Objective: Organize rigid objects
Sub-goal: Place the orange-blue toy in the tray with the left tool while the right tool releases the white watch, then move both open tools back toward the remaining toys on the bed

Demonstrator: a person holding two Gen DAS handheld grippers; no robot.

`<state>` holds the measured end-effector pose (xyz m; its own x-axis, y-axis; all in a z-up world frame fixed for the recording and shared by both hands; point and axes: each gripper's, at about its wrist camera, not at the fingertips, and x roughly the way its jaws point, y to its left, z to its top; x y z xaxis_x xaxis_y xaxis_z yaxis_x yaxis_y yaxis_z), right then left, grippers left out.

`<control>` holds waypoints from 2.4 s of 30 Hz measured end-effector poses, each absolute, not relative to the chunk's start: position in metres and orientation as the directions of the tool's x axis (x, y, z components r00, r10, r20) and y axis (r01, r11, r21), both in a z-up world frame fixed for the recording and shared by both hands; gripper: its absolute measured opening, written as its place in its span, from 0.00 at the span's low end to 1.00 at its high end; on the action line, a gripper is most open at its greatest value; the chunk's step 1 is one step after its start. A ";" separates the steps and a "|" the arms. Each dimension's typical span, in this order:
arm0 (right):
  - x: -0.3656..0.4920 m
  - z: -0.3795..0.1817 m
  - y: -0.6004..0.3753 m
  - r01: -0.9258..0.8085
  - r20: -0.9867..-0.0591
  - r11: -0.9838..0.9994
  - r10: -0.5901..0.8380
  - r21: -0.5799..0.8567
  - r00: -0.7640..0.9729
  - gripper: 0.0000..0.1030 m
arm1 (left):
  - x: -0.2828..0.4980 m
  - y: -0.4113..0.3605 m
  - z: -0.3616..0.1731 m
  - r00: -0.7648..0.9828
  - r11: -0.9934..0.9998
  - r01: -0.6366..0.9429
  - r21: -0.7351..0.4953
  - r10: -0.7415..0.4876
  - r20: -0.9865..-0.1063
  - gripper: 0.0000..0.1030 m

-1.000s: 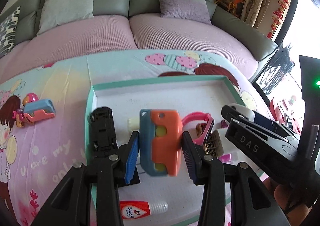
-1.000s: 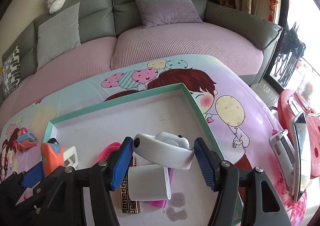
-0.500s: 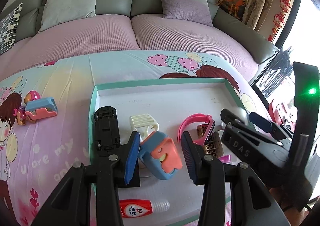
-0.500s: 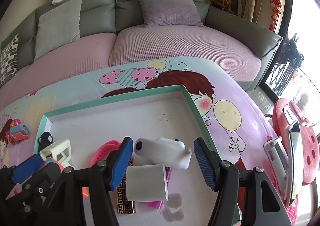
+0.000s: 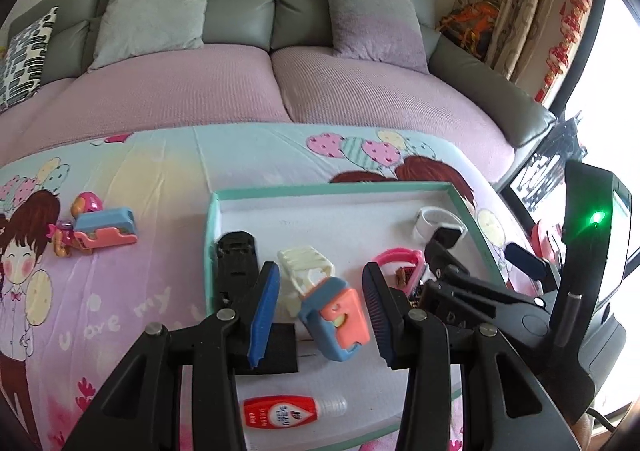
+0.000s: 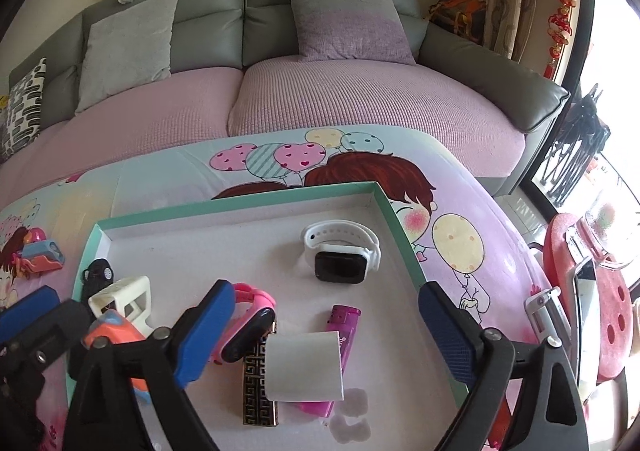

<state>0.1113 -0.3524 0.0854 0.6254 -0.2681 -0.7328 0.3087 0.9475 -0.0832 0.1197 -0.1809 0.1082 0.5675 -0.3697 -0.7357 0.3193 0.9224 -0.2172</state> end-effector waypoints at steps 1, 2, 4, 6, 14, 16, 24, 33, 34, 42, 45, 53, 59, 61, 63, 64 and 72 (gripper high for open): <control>0.111 0.086 -0.351 0.307 -0.730 0.948 -0.270 -0.086 0.627 0.99 | 0.120 -0.178 0.109 0.573 0.925 0.311 -0.216 -0.364 -0.734 0.45; 0.111 0.087 -0.351 0.305 -0.728 0.948 -0.270 -0.088 0.630 0.99 | 0.121 -0.174 0.109 0.580 0.931 0.296 -0.214 -0.353 -0.734 0.47; 0.110 0.089 -0.349 0.301 -0.722 0.950 -0.266 -0.084 0.638 0.99 | 0.122 -0.167 0.110 0.591 0.940 0.271 -0.208 -0.333 -0.735 0.52; 0.109 0.091 -0.348 0.297 -0.718 0.952 -0.259 -0.076 0.646 1.00 | 0.125 -0.158 0.110 0.603 0.949 0.242 -0.203 -0.311 -0.735 0.54; 0.107 0.101 -0.338 0.274 -0.706 0.959 -0.242 -0.070 0.665 1.00 | 0.137 -0.125 0.102 0.623 0.977 0.111 -0.182 -0.211 -0.753 0.74; 0.107 0.103 -0.335 0.262 -0.704 0.963 -0.227 -0.061 0.673 1.00 | 0.139 -0.117 0.098 0.626 0.983 0.075 -0.169 -0.178 -0.759 0.80; 0.106 0.111 -0.321 0.221 -0.696 0.974 -0.189 -0.045 0.692 1.00 | 0.147 -0.082 0.089 0.636 0.988 -0.057 -0.147 -0.078 -0.768 0.89; 0.108 0.115 -0.286 0.114 -0.691 0.993 -0.084 -0.002 0.718 1.00 | 0.148 -0.040 0.086 0.649 0.975 -0.172 -0.139 0.007 -0.760 0.97; 0.108 0.115 -0.282 0.102 -0.691 0.995 -0.075 -0.002 0.719 1.00 | 0.148 -0.036 0.086 0.651 0.973 -0.183 -0.139 0.015 -0.759 0.97; 0.112 0.112 -0.252 0.028 -0.695 1.000 -0.027 -0.010 0.718 1.00 | 0.146 -0.006 0.090 0.681 0.956 -0.241 -0.168 0.043 -0.731 0.97; 0.113 0.110 -0.243 0.011 -0.697 1.000 -0.015 -0.011 0.716 1.00 | 0.144 0.005 0.090 0.686 0.947 -0.266 -0.178 0.057 -0.725 0.97; 0.117 0.106 -0.215 -0.053 -0.704 0.999 0.029 -0.013 0.710 1.00 | 0.142 0.030 0.091 0.709 0.927 -0.321 -0.193 0.100 -0.698 0.98; 0.122 0.106 -0.200 -0.068 -0.697 0.997 0.035 -0.020 0.717 1.00 | 0.144 0.041 0.089 0.726 0.916 -0.327 -0.232 0.086 -0.682 0.98; 0.125 0.107 -0.193 -0.077 -0.692 0.997 0.046 -0.014 0.720 1.00 | 0.148 0.043 0.086 0.717 0.913 -0.325 -0.246 0.069 -0.694 0.98; 0.129 0.108 -0.184 -0.098 -0.694 0.995 0.070 -0.002 0.716 1.00 | 0.152 0.045 0.083 0.708 0.916 -0.318 -0.244 0.058 -0.704 0.98; 0.132 0.108 -0.178 -0.111 -0.696 0.994 0.079 -0.001 0.714 1.00 | 0.155 0.045 0.082 0.699 0.918 -0.319 -0.235 0.061 -0.712 0.98; 0.164 0.104 -0.136 -0.189 -0.699 0.982 0.135 0.000 0.703 1.00 | 0.182 0.073 0.062 0.597 0.924 -0.337 -0.179 0.063 -0.800 0.98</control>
